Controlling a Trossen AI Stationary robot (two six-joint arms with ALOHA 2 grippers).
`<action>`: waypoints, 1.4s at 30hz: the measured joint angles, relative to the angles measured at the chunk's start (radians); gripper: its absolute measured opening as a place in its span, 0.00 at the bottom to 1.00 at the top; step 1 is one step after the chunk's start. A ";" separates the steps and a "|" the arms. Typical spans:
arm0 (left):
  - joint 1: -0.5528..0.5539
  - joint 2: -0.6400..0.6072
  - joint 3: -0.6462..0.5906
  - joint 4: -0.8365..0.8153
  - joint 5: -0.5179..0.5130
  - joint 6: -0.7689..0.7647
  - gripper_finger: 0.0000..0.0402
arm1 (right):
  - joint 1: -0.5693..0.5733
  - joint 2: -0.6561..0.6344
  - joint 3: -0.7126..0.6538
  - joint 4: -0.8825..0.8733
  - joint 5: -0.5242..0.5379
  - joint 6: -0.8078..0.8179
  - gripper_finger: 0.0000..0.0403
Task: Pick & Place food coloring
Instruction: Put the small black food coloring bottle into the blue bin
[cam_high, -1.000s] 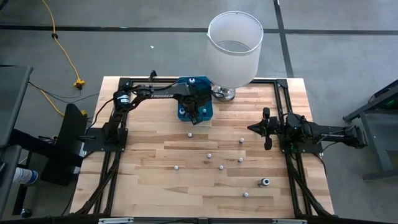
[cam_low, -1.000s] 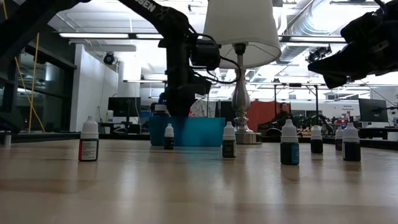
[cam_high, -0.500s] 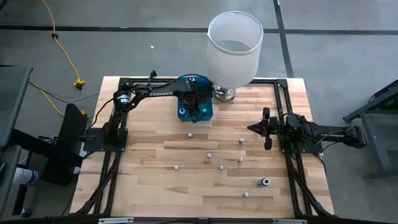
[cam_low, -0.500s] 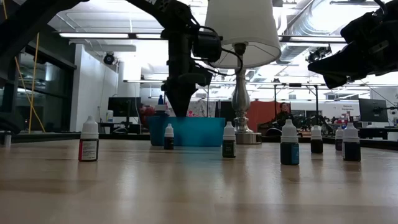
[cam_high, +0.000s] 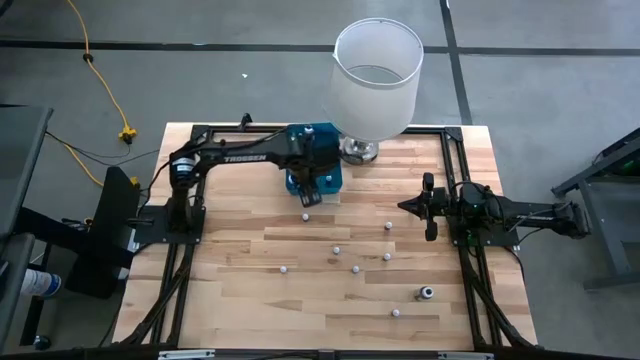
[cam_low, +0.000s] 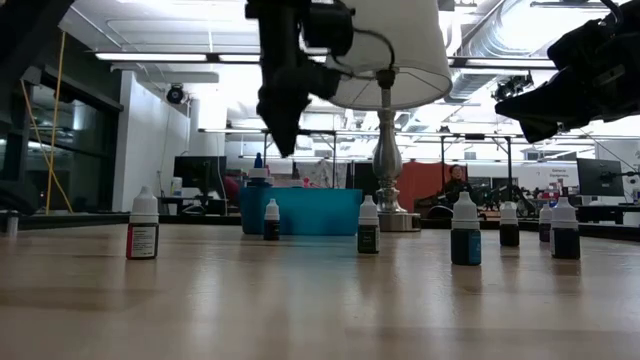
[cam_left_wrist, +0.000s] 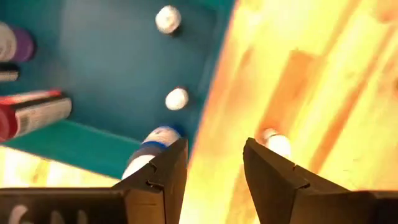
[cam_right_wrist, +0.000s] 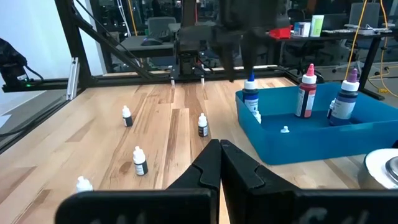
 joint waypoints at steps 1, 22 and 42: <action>-0.011 -0.010 0.000 -0.003 0.001 0.000 0.37 | 0.000 0.000 0.000 0.002 0.000 0.000 0.00; -0.303 -0.228 -0.294 0.048 0.008 -0.034 0.37 | 0.000 0.001 0.000 0.001 0.000 0.000 0.00; -0.468 -0.400 -0.714 0.451 0.240 0.292 0.37 | 0.000 0.017 0.000 0.001 0.000 0.000 0.00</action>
